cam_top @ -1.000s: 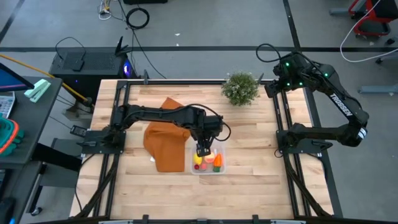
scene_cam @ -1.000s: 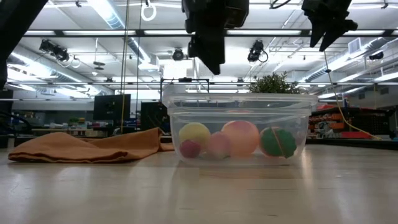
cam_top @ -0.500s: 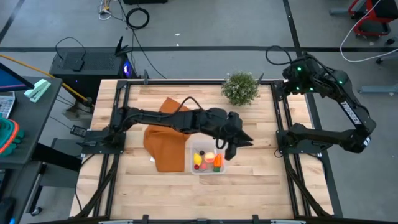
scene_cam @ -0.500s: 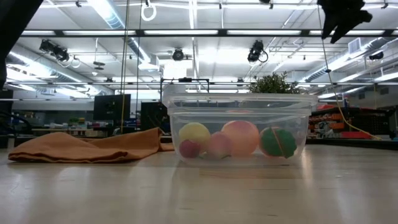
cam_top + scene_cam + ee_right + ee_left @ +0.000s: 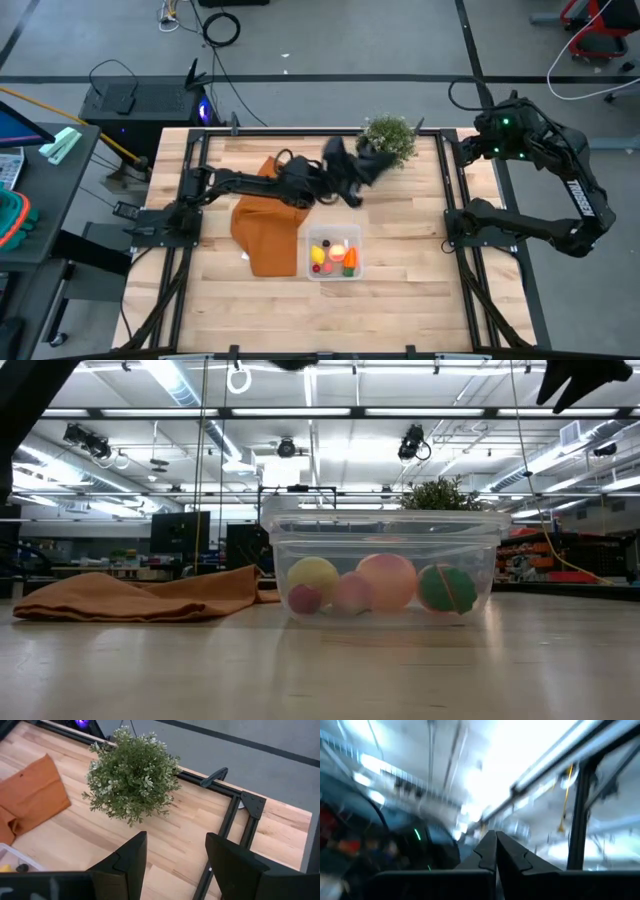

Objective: Pick and placing Produce into tupperware
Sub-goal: Return to Home Position

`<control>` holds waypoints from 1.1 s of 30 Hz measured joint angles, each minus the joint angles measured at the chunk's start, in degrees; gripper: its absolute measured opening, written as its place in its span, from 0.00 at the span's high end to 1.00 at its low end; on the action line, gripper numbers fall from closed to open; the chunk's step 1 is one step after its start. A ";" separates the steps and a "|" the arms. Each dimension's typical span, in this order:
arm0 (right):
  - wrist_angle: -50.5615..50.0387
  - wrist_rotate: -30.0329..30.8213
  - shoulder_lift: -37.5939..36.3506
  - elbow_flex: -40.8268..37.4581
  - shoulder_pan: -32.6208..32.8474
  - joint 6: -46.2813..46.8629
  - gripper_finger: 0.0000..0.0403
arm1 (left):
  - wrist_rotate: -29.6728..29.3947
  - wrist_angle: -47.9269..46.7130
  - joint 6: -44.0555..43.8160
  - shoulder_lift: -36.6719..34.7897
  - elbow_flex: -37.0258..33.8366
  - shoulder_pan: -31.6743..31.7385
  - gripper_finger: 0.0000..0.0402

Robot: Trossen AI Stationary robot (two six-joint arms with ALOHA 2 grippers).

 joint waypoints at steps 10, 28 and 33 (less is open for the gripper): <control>-0.27 0.04 0.20 0.01 0.00 0.92 0.57 | -2.22 18.88 0.05 -1.19 -16.90 2.92 0.99; -0.11 0.02 0.32 0.02 0.00 2.55 0.57 | 0.46 24.70 6.70 -25.15 -59.26 6.48 0.97; -0.09 0.02 0.56 0.02 0.02 2.58 0.57 | -1.84 24.63 8.08 -32.18 -69.64 7.24 0.99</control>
